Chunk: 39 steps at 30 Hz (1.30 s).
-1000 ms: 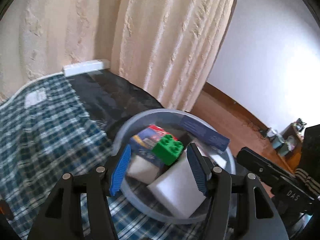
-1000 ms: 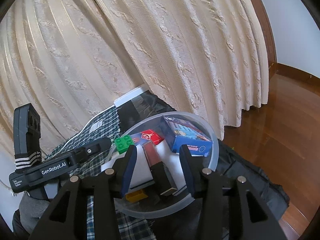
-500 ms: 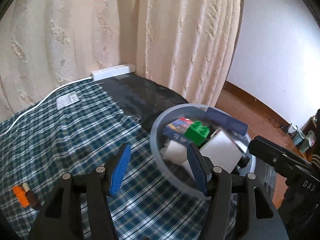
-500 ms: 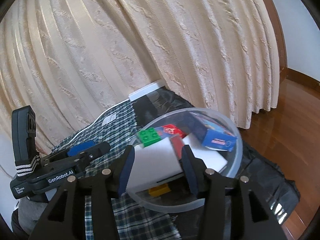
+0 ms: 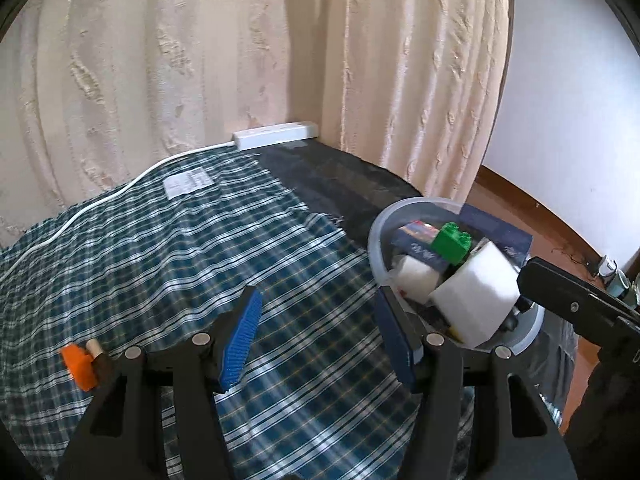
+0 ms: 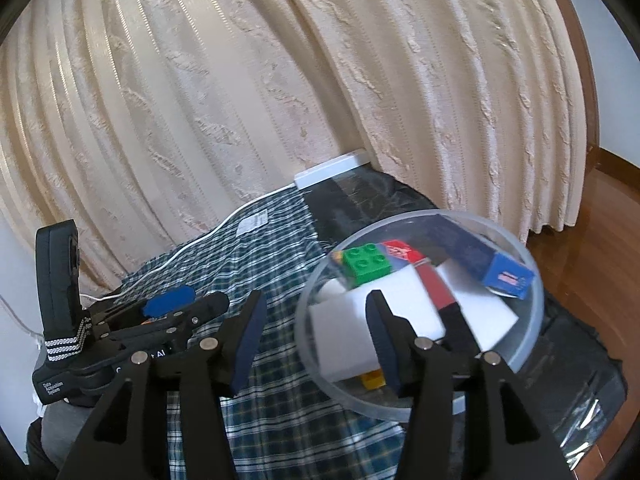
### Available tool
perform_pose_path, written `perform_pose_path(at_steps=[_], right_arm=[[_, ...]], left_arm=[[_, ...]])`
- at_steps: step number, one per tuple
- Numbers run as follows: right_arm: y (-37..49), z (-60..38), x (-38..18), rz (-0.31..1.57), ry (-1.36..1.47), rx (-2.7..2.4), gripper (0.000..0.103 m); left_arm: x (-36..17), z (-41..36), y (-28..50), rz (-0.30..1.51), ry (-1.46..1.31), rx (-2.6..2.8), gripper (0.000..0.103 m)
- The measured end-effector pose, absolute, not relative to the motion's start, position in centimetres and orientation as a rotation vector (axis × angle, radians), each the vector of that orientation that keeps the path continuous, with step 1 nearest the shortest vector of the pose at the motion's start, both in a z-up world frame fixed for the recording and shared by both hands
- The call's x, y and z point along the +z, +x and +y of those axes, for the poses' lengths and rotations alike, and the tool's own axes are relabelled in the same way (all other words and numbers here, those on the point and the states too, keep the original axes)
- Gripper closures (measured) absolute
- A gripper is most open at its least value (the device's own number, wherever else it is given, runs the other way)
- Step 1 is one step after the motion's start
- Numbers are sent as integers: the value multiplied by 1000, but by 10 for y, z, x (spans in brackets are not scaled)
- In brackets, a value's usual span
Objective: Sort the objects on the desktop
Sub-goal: 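Move the left gripper back toward the orange brick on the bedspread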
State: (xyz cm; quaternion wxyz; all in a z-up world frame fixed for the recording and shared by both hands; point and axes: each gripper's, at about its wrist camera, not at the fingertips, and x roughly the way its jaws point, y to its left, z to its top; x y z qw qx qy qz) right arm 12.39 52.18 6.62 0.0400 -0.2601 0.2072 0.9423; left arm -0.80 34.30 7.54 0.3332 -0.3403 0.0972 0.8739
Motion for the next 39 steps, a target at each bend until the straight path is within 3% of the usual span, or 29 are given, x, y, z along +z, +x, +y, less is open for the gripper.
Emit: perform_pose_path(at_steps=[23,39], right_arm=[[82,447,55,577,-996,2985,45],[49,395,40,537,-1172,3047,43]], left_arm=[[62,257,-38,147,-984,2401,41],[51,148,-81,-128,-1084,2531,41]])
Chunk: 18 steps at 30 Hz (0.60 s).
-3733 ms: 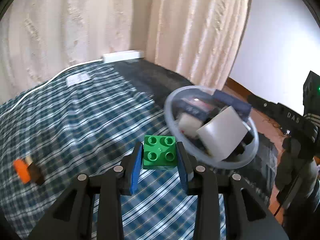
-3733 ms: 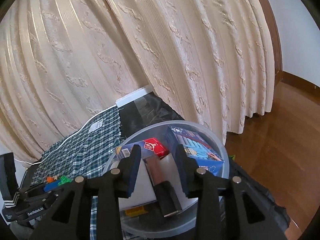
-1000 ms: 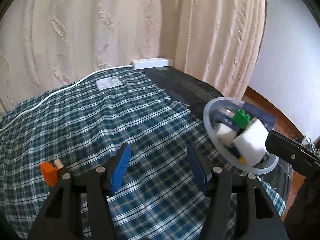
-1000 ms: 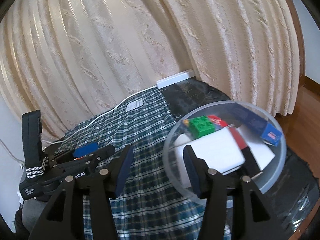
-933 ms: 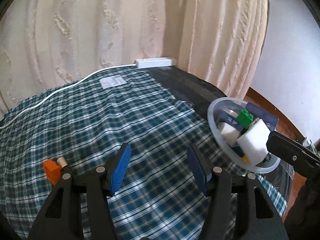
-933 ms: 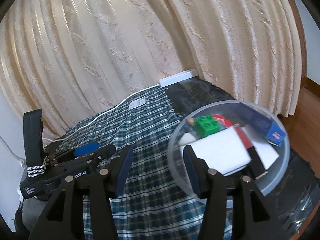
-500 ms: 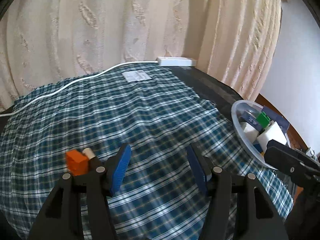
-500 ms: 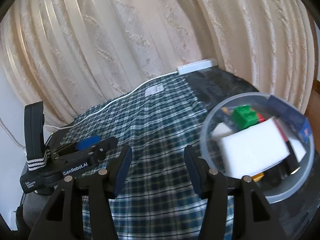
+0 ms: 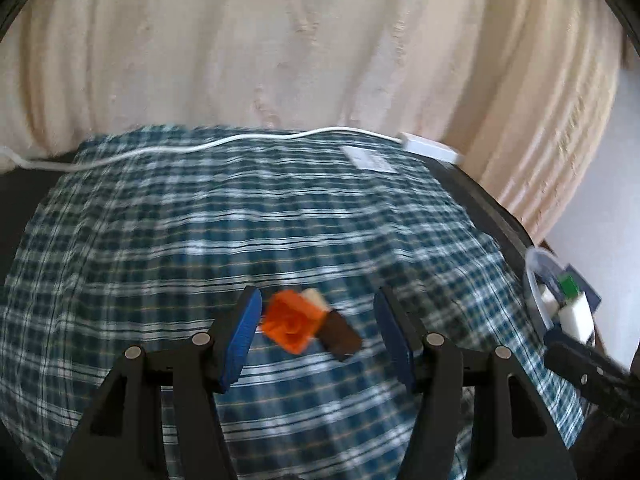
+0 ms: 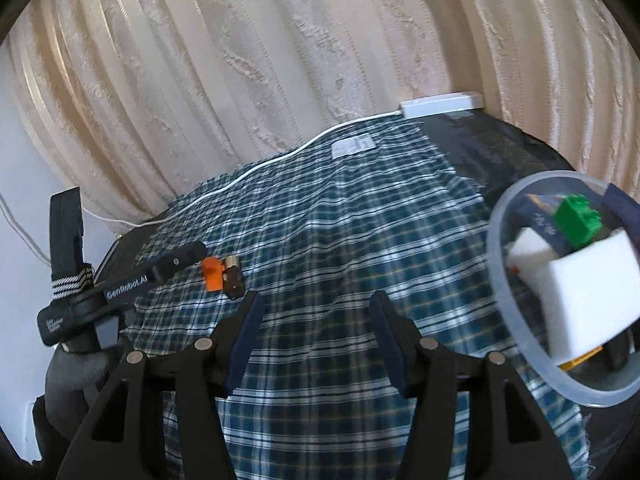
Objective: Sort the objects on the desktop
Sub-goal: 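Move the left gripper back toward the orange brick on the bedspread, then grasp the orange Lego brick with the left gripper while the right grasps the brown bottle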
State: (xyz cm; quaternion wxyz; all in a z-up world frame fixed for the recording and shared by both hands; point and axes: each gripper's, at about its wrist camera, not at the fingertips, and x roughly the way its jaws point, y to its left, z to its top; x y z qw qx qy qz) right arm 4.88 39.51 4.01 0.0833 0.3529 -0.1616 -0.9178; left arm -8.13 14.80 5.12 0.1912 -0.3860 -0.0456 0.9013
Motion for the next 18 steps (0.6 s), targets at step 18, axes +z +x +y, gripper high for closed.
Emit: perform_pose_path(at_steps=[18], right_arm=[[32,375,31,-448,1085,-2679,42]], left_arm=[[22,148,-94,-125,-1191,2492,41]])
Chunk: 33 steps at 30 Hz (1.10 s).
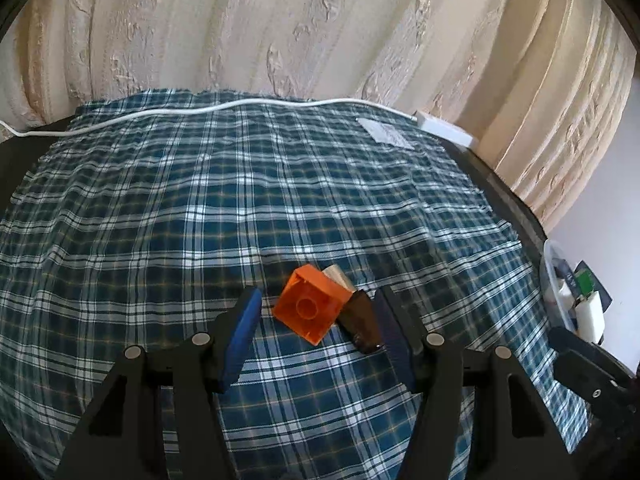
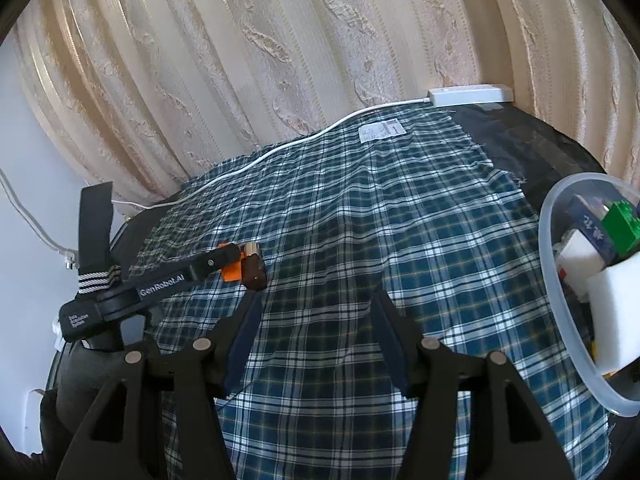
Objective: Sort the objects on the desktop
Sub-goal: 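Grasp the orange Lego brick with the left gripper while the right grasps the brown bottle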
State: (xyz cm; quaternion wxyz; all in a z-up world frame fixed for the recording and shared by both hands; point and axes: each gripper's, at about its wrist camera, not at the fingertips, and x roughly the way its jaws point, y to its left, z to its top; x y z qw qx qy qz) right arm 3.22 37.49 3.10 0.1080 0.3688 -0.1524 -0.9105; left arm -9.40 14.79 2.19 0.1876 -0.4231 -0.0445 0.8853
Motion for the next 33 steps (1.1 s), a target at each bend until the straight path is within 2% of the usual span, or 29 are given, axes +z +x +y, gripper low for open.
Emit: perform_pose_path(at_steps=[9,22,25,26,33], right_arm=[[32,370,31,-432,1086,-2668,42],[32,358,34,-385,1087,-2650,42],[31,353,36,-353,1087,-2640,42],[30,351,38,-335,1086,-2637,42],[18,333,42,-257,1085,-2597,42]], left_arm=[[14,136,-102,-163,-1232,2517,41],[7,138,-107,-102,-1245,2545,41],[7,140,-107,-97,-1235,2534,50],[7,140,-108,-105,-1233,2521,59],[14,140,-103,-62,-1194,2563,62]])
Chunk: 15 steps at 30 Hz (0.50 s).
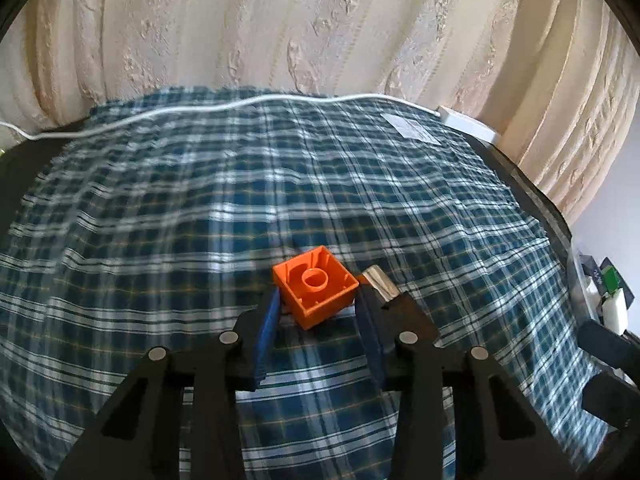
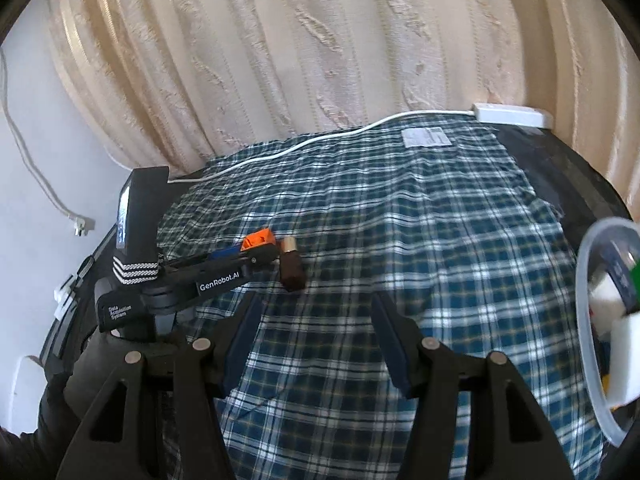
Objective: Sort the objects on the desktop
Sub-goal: 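Grasp the orange Lego brick with the left gripper while the right grasps the brown bottle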
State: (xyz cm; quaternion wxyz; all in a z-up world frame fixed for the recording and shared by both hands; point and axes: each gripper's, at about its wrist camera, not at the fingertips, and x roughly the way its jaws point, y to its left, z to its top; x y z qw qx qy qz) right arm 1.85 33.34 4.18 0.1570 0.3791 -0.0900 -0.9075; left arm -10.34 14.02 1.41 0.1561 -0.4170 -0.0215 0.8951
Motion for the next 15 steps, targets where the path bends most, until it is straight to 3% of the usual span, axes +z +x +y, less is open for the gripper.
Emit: perform_pose_path(at_steps=[11,15], right_arm=[[-27,297,24,-140,1167,-2512,42],[-42,279,17,-63,1186,-2495,52]], left_arm=[[43,119,-92,-117,-1078,2657,62],[51,111,-89,-139,-1047,2688,61]])
